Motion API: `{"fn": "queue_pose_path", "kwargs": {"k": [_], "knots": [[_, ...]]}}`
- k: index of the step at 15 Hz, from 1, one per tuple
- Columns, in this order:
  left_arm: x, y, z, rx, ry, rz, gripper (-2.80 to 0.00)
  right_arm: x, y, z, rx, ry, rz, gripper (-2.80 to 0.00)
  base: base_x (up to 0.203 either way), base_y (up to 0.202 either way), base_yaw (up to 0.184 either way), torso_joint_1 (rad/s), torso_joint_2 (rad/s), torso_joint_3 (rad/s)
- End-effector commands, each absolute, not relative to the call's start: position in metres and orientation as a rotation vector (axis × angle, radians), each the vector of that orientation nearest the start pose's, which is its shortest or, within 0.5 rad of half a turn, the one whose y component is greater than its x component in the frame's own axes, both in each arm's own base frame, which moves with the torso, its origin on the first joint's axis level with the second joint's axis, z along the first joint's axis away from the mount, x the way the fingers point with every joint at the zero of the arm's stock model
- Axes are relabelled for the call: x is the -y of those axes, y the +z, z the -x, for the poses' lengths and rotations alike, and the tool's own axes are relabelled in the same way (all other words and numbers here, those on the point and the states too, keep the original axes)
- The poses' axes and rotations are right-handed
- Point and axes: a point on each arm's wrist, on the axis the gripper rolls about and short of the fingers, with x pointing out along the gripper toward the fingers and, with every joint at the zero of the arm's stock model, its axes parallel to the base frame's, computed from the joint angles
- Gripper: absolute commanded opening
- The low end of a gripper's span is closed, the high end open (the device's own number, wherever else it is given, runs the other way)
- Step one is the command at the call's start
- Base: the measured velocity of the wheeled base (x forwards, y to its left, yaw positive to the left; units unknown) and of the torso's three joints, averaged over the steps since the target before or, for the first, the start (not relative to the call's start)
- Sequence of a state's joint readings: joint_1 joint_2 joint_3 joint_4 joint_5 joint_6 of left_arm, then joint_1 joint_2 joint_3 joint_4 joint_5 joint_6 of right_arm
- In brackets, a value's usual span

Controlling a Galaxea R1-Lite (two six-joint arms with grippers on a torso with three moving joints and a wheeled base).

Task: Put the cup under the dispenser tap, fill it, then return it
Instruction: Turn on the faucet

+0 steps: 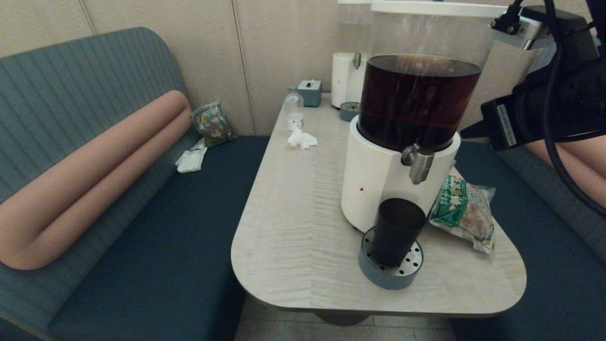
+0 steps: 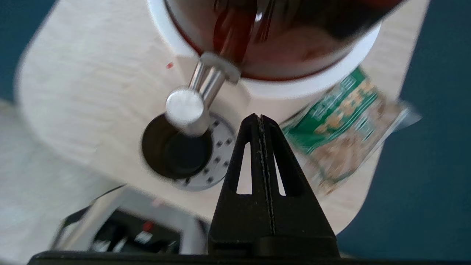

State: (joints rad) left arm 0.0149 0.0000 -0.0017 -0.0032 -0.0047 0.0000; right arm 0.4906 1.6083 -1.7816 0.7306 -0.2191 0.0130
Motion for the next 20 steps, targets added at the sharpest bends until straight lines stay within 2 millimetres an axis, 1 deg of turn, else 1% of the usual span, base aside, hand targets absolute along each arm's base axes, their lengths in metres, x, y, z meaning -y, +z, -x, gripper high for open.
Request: {"fn": "queue_pose_path", "kwargs": {"k": [1,4,6,15,20], "knots": [[0.000,0.076,0.023,0.003,0.011,0.000,0.00,-0.124,0.338,-0.234,-0.521,0.247,0.230,-2.80,0.000,0.000,0.000,0.000,0.00,0.000],[0.000,0.076,0.023,0.003,0.011,0.000,0.00,-0.131,0.333,-0.235,-0.522,0.221,0.259,-2.80,0.000,0.000,0.000,0.000,0.00,0.000],[0.000,0.076,0.023,0.003,0.011,0.000,0.00,-0.133,0.334,-0.236,-0.517,0.221,0.259,-2.80,0.000,0.000,0.000,0.000,0.00,0.000],[0.000,0.076,0.023,0.003,0.011,0.000,0.00,-0.153,0.321,-0.257,-0.501,0.220,0.270,-2.80,0.000,0.000,0.000,0.000,0.00,0.000],[0.000,0.076,0.023,0.004,0.011,0.000,0.00,-0.160,0.319,-0.260,-0.503,0.233,0.273,-2.80,0.000,0.000,0.000,0.000,0.00,0.000]]}}
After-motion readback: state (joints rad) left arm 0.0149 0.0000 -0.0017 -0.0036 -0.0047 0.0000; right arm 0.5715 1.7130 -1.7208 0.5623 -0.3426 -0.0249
